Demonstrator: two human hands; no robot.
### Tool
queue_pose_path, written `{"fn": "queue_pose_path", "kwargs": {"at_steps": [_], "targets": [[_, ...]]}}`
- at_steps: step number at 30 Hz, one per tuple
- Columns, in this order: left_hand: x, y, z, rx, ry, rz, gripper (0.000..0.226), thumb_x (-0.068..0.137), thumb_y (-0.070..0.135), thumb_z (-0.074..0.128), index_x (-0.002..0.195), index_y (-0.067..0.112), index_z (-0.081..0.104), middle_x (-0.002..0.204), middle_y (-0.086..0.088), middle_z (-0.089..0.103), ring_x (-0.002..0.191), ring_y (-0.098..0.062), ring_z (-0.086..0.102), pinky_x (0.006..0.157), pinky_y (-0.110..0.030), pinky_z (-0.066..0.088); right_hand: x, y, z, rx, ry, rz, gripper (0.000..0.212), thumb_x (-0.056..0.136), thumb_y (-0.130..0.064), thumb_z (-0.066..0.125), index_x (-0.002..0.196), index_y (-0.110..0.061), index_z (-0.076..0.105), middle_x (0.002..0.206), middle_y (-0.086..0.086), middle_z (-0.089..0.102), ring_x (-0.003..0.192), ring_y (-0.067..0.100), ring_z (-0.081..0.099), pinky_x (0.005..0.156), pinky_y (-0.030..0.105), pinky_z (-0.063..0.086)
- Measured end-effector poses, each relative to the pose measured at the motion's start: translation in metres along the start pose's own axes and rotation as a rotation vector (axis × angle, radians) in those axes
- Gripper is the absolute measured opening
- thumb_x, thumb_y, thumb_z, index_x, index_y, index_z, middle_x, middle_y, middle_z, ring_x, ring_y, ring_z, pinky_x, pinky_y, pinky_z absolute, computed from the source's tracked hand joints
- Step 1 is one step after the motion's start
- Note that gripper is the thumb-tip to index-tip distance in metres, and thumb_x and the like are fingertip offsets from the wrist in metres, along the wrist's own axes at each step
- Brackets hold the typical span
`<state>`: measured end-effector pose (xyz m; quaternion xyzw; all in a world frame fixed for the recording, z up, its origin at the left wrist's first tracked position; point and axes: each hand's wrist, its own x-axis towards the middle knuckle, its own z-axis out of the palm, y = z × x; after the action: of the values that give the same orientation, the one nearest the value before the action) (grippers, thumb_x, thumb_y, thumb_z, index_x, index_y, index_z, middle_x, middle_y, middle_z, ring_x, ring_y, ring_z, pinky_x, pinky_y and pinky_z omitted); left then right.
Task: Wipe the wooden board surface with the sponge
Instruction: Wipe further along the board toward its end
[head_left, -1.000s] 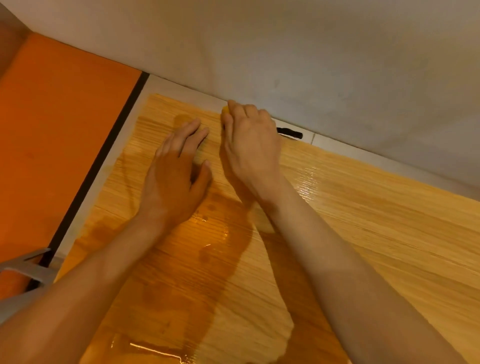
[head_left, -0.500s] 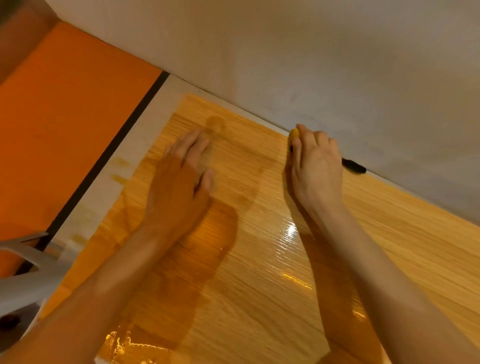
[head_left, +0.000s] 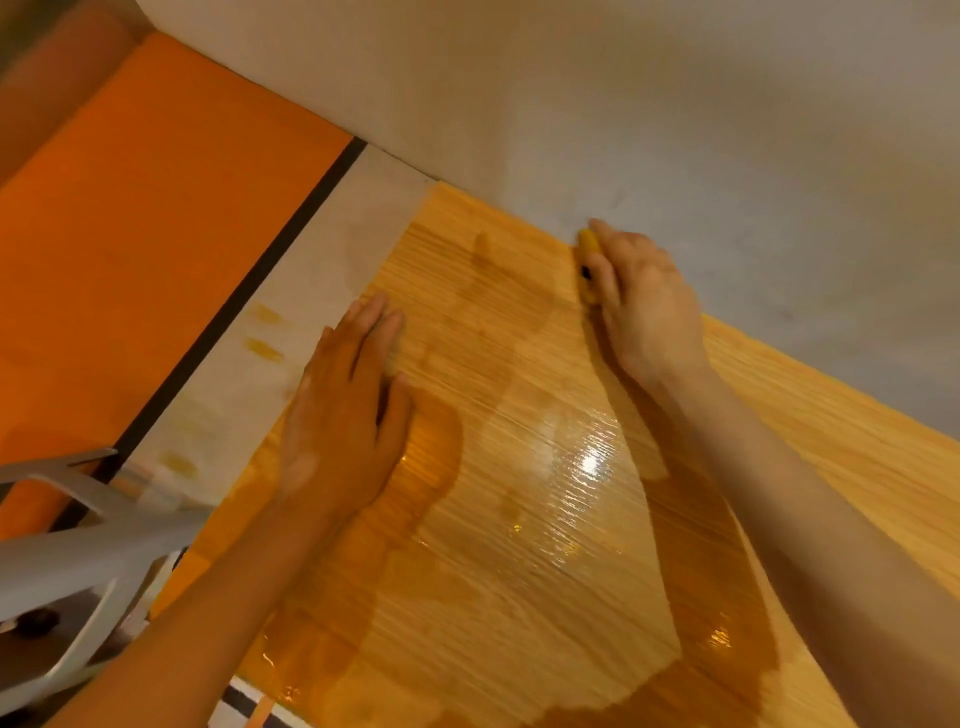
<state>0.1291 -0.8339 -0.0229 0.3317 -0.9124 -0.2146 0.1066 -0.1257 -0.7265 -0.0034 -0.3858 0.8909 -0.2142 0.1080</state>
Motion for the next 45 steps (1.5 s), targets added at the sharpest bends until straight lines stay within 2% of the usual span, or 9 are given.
{"fn": "queue_pose_path", "kwargs": {"at_steps": [2,5,11,15,21,27,33,39,45], "targets": [[0.001,-0.001,0.002,-0.027,0.022,0.015,0.053,0.104,0.022,0.042,0.153,0.006,0.039,0.165,-0.009,0.03,0.154,-0.021,0.024,0.126,-0.047,0.022,-0.012,0.005,-0.002,-0.002,0.086,0.112,0.043,0.106,-0.032,0.032,0.144,-0.015,0.044,0.14,0.009,0.053,0.129,0.028,0.047,0.111,0.041,0.033],[0.001,-0.001,0.004,-0.032,0.037,0.017,0.051,0.104,0.021,0.043,0.152,0.004,0.041,0.164,-0.011,0.031,0.154,-0.023,0.025,0.129,-0.035,0.012,-0.002,-0.022,0.014,-0.018,0.112,0.177,0.045,0.106,-0.029,0.029,0.146,-0.011,0.039,0.15,0.01,0.043,0.142,0.028,0.033,0.12,0.044,0.018],[0.001,-0.001,0.003,-0.06,0.047,0.022,0.05,0.103,0.018,0.043,0.152,0.004,0.041,0.164,-0.011,0.032,0.154,-0.024,0.025,0.128,-0.026,0.004,-0.09,-0.066,0.04,-0.056,-0.008,-0.042,0.046,0.106,-0.028,0.029,0.151,-0.02,0.027,0.162,0.0,0.015,0.151,0.023,0.0,0.124,0.044,0.002],[0.0,0.002,0.002,-0.057,0.057,0.022,0.05,0.103,0.017,0.044,0.151,0.005,0.042,0.163,-0.01,0.034,0.154,-0.023,0.027,0.128,-0.03,0.008,-0.105,-0.055,0.032,-0.179,-0.1,-0.186,0.048,0.105,-0.036,0.023,0.151,-0.025,0.027,0.161,-0.003,0.017,0.151,0.023,0.003,0.123,0.05,0.003],[0.001,-0.001,0.002,-0.021,0.047,0.032,0.052,0.103,0.022,0.037,0.151,0.004,0.042,0.163,-0.011,0.034,0.154,-0.023,0.029,0.128,-0.039,0.016,-0.035,-0.06,0.031,-0.086,0.074,0.171,0.046,0.106,-0.028,0.027,0.151,-0.016,0.029,0.162,0.006,0.016,0.15,0.032,0.004,0.122,0.049,0.007],[0.002,-0.001,0.001,0.022,0.006,0.03,0.053,0.104,0.025,0.032,0.153,0.006,0.04,0.164,-0.01,0.032,0.155,-0.023,0.026,0.128,-0.04,0.017,-0.116,-0.087,0.048,-0.103,-0.09,-0.182,0.046,0.105,-0.03,0.03,0.149,-0.018,0.035,0.16,0.003,0.024,0.151,0.026,0.009,0.124,0.045,0.008],[0.002,-0.003,0.002,0.035,0.003,0.038,0.055,0.103,0.028,0.031,0.153,0.007,0.039,0.164,-0.011,0.033,0.154,-0.023,0.026,0.127,-0.041,0.019,-0.009,-0.086,0.042,-0.089,0.052,0.091,0.046,0.107,-0.027,0.029,0.151,-0.015,0.029,0.161,0.005,0.019,0.151,0.029,0.005,0.123,0.045,0.007],[0.003,-0.002,-0.002,0.024,-0.054,0.028,0.059,0.103,0.03,0.026,0.157,0.009,0.033,0.167,-0.009,0.026,0.157,-0.021,0.018,0.129,-0.039,0.013,-0.116,-0.103,0.054,-0.072,-0.078,-0.145,0.046,0.105,-0.031,0.031,0.15,-0.022,0.031,0.161,-0.002,0.02,0.151,0.021,0.004,0.124,0.04,0.003],[0.003,-0.002,0.0,0.035,-0.04,0.017,0.056,0.104,0.029,0.028,0.157,0.01,0.032,0.167,-0.006,0.025,0.156,-0.018,0.019,0.129,-0.035,0.009,0.013,-0.097,0.045,-0.077,0.023,0.065,0.046,0.107,-0.026,0.029,0.151,-0.014,0.029,0.161,0.005,0.018,0.151,0.028,0.004,0.124,0.044,0.005]]}}
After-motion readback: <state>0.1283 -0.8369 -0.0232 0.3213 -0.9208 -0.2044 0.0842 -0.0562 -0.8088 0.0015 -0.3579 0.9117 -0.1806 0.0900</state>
